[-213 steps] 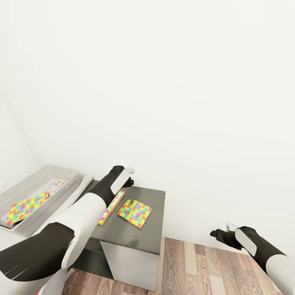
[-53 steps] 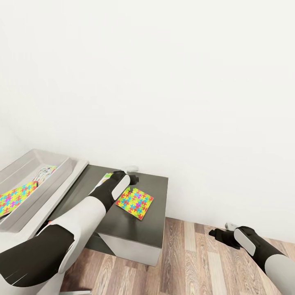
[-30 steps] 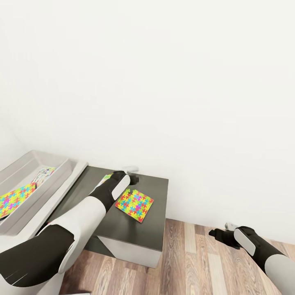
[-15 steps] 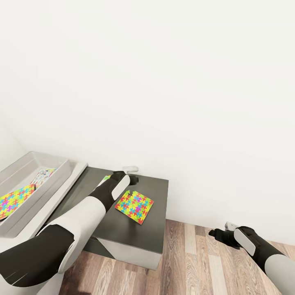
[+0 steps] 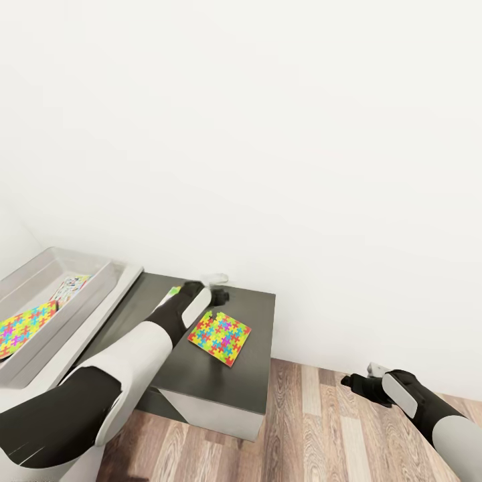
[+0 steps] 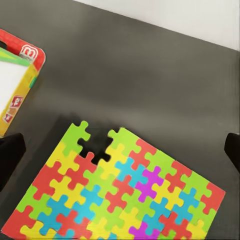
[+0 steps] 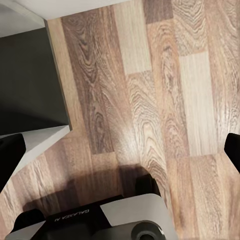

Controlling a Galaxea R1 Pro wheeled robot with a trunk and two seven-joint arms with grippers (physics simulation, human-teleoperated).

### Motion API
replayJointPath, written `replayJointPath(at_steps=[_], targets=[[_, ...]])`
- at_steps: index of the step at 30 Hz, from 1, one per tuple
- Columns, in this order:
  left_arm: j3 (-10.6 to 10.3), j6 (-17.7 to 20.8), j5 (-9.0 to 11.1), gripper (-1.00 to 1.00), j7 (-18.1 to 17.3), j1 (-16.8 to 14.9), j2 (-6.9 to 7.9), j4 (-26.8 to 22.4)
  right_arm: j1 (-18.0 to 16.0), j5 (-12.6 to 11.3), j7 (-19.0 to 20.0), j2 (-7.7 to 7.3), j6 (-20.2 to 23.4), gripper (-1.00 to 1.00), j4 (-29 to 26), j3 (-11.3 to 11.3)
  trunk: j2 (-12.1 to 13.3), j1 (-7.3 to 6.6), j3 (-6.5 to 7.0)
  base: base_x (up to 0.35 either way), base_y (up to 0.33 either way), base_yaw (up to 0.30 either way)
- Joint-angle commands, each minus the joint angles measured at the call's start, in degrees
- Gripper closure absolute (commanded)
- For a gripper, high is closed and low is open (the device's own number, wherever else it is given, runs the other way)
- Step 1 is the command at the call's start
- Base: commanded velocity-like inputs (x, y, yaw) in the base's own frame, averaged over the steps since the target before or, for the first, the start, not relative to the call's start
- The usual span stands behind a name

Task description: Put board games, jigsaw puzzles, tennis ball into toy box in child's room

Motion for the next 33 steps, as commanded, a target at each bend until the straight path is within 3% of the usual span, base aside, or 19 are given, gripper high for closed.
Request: replayJointPath(at_steps=[1, 10, 33], targets=[[-0.3, 0.3, 0.6, -1.00, -0.7, -0.1, 0.03, 1.0, 0.0, -0.4, -0.3, -0.07, 0.1, -1.00, -0.1, 0.4, -0.1, 0.03, -0.11, 0.000, 0.000, 0.000], [-0.2, 0.4, 0.2, -1.00, -2.9, -0.4, 0.02, 4.6, 0.0, -0.4, -0.3, -0.03, 0.1, -1.00, -0.1, 0.4, -0.1, 0.03, -0.11, 0.000, 0.000, 0.000], [-0.3, 0.1, 0.1, -1.00, -3.1, -0.4, -0.06, 5.0, 0.0, -0.4, -0.4, -0.01, 0.2, -1.00, -0.1, 0.4, -0.1, 0.03, -0.68, 0.000, 0.000, 0.000]])
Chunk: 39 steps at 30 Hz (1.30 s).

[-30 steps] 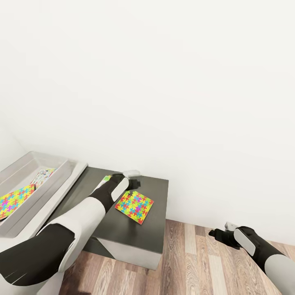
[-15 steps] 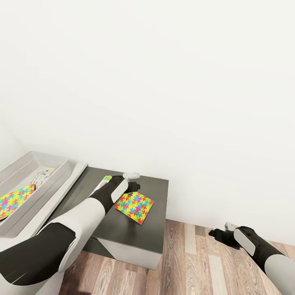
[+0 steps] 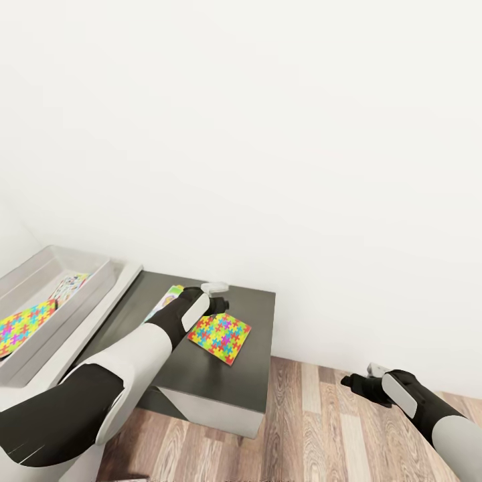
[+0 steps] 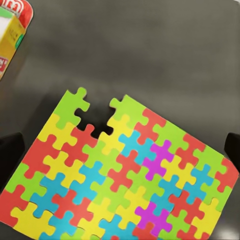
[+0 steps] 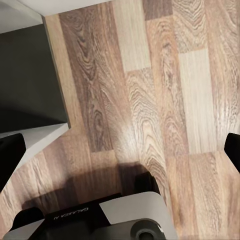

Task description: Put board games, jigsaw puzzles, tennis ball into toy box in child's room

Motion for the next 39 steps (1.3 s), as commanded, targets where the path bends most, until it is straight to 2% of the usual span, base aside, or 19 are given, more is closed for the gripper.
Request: replayJointPath(at_steps=[1, 39], targets=[[-0.4, 0.1, 0.6, -1.00, 0.5, -0.1, 0.03, -0.1, 0.0, -0.4, -0.3, -0.07, 0.1, -1.00, -0.1, 0.4, -0.1, 0.03, -0.19, 0.000, 0.000, 0.000], [-0.4, -0.4, 0.6, -1.00, 0.4, 0.0, 0.11, -0.2, 0.0, -0.3, -0.3, -0.07, 0.1, -1.00, -0.1, 0.4, -0.1, 0.03, -3.73, 0.000, 0.000, 0.000]])
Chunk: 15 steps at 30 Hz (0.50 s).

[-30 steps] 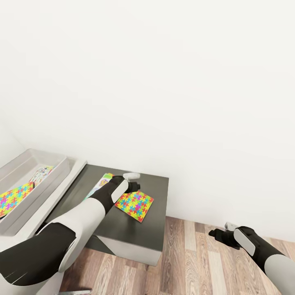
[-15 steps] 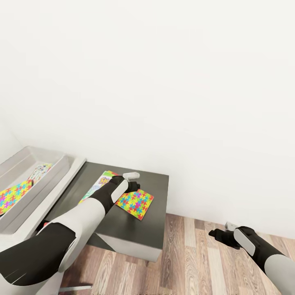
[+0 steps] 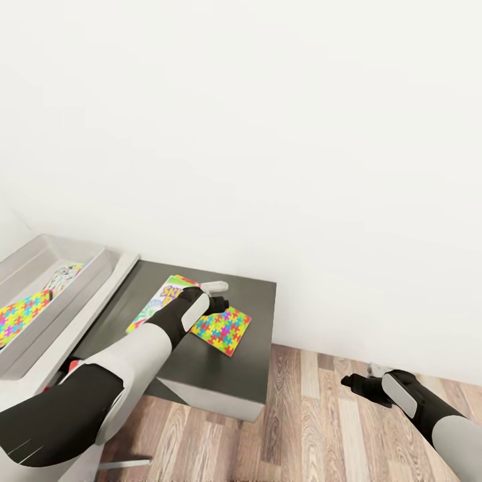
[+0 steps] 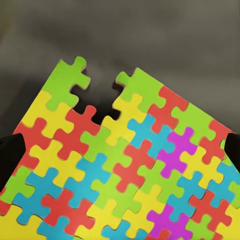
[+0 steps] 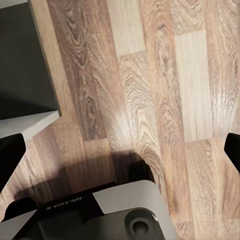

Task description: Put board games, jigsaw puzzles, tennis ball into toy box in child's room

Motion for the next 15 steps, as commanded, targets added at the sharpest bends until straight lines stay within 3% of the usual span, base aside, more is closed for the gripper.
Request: replayJointPath(at_steps=[1, 12, 15], targets=[[-0.4, 0.1, 0.6, -1.00, 0.5, -0.1, 0.06, -0.1, 0.0, -0.4, -0.3, -0.07, 0.1, -1.00, -0.1, 0.4, -0.1, 0.03, -0.19, 0.000, 0.000, 0.000], [-0.1, 0.1, 0.9, -1.00, -0.1, -0.1, 0.52, 0.0, 0.0, -0.4, -0.3, -0.07, 0.1, -1.00, -0.1, 0.4, -0.1, 0.03, -0.68, 0.000, 0.000, 0.000], [0.0, 0.1, 1.1, -1.00, -2.9, -0.1, 1.45, 0.1, 0.0, -0.4, -0.3, -0.07, 0.1, -1.00, -0.1, 0.4, -0.1, 0.03, -0.69, 0.000, 0.000, 0.000]])
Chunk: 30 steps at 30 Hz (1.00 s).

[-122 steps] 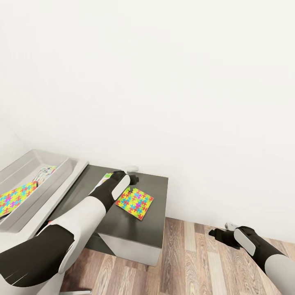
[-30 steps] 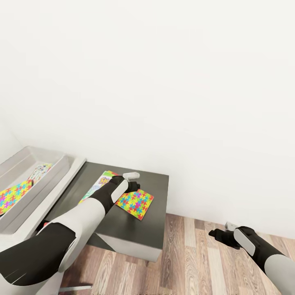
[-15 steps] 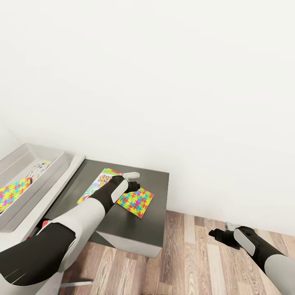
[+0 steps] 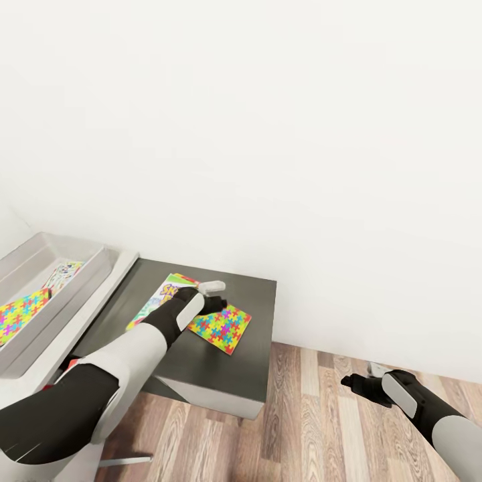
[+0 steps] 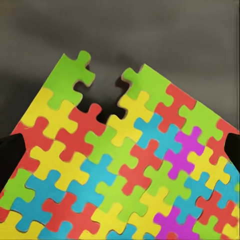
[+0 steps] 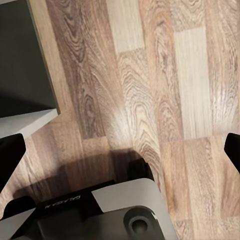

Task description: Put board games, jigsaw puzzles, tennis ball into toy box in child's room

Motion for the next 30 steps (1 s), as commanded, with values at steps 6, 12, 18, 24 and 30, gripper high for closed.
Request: replayJointPath(at_steps=[6, 12, 18, 24, 30], targets=[[-0.4, 0.0, 0.7, -1.00, -4.4, 0.0, 1.09, -0.1, 0.0, -0.4, -0.3, -0.07, 0.1, -1.00, -0.1, 0.4, -0.1, 0.03, -0.10, 0.000, 0.000, 0.000], [-0.4, 0.0, 0.7, -1.00, -5.2, 0.0, 1.29, -0.1, 0.0, -0.4, -0.3, -0.07, 0.1, -1.00, -0.1, 0.4, -0.1, 0.03, -0.10, 0.000, 0.000, 0.000], [-0.1, -1.4, 0.8, -1.00, -5.6, 0.0, 1.56, -0.3, 0.0, -0.4, -0.4, -0.07, 0.1, -1.00, -0.1, 0.4, -0.1, 0.03, -0.10, 0.000, 0.000, 0.000], [0.0, -2.1, 0.8, -1.00, -5.6, 0.0, 1.82, -0.3, 0.0, -0.4, -0.4, -0.07, 0.1, -1.00, -0.1, 0.4, -0.1, 0.03, -0.10, 0.000, 0.000, 0.000], [0.0, -2.3, 0.7, -1.00, -5.3, 0.0, 2.38, -0.3, 0.0, -0.4, -0.4, -0.07, 0.1, -1.00, -0.1, 0.4, -0.1, 0.03, -0.10, 0.000, 0.000, 0.000]])
